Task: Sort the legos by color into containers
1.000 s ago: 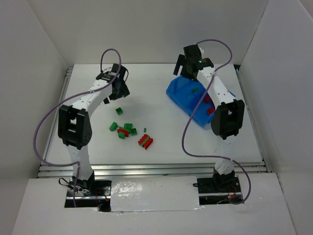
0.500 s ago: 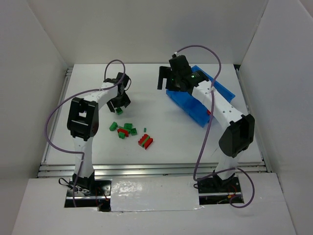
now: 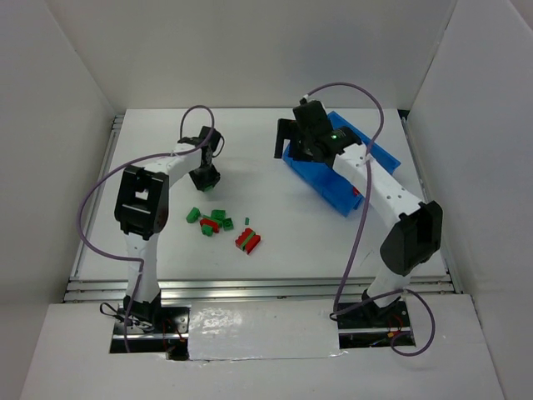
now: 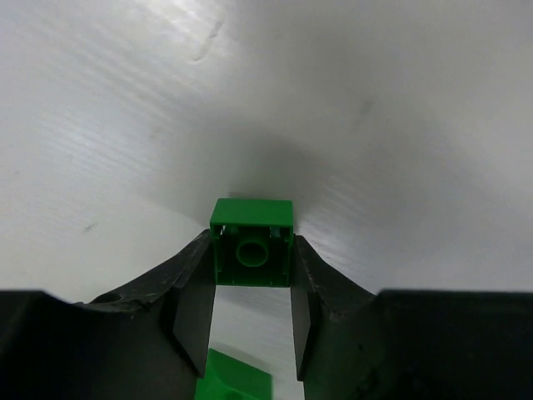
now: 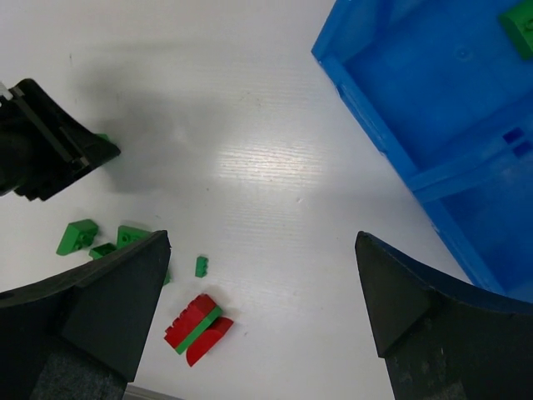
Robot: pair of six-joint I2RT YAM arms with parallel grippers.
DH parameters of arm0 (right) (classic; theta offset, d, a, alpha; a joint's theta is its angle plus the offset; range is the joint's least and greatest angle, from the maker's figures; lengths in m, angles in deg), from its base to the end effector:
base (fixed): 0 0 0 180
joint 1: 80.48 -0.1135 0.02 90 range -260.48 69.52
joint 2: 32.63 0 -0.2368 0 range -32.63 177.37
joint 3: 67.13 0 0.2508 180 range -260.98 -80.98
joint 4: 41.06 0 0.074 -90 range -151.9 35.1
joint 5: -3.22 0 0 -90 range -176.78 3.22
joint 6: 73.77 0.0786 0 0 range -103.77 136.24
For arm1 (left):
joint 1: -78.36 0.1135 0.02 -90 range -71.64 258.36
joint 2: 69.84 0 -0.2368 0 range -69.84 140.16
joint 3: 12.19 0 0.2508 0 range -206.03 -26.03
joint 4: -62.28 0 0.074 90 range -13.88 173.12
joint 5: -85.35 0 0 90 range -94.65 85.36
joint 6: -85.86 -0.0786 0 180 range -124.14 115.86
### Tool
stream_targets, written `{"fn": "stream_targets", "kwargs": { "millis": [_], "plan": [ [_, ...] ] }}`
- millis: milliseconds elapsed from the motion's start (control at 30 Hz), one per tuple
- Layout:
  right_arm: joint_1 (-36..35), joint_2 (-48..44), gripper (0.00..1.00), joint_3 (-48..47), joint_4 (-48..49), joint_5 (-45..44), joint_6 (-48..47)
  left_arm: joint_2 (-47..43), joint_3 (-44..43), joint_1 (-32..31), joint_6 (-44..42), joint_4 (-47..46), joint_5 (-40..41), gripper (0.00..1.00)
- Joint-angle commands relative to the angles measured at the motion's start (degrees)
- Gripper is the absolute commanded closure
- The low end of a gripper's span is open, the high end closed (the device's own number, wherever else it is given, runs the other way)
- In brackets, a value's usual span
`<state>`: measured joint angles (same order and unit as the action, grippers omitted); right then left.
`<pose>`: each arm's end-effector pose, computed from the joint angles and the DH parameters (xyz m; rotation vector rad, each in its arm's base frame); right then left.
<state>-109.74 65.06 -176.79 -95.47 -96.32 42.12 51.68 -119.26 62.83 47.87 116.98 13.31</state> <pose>0.3631 0.1885 0.2979 0.0170 2.3177 0.3011 0.4301 -0.0944 0.1138 -0.9085 2.5089 0.0776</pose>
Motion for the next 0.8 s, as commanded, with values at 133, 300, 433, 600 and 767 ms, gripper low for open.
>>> {"fn": "stream_targets", "kwargs": {
  "millis": [133, 300, 433, 600, 767],
  "plan": [
    [5.52, -10.49, 0.00, 5.36, 1.12, -3.29, 5.57, -3.39, -11.77, -9.67, -10.08, -15.70, -6.97, 1.00],
    [9.04, -16.30, 0.00, 8.62, 1.56, -3.47, 6.19, -0.32, -18.65, -15.31, -14.47, -25.37, -10.30, 1.00],
    [10.53, -19.37, 0.00, 8.01, -0.90, -4.69, 5.31, 2.23, -20.94, -17.34, -16.06, -38.35, -13.99, 0.96],
    [12.12, -24.03, 0.00, 8.80, -0.64, -3.30, 5.13, 11.18, -30.65, -19.71, -15.01, -45.08, -18.31, 0.85],
    [12.29, -25.01, 0.00, 6.00, -1.51, -0.83, 2.59, 21.48, -44.82, -21.56, -14.92, -42.71, -18.58, 0.47]
  ]
}}
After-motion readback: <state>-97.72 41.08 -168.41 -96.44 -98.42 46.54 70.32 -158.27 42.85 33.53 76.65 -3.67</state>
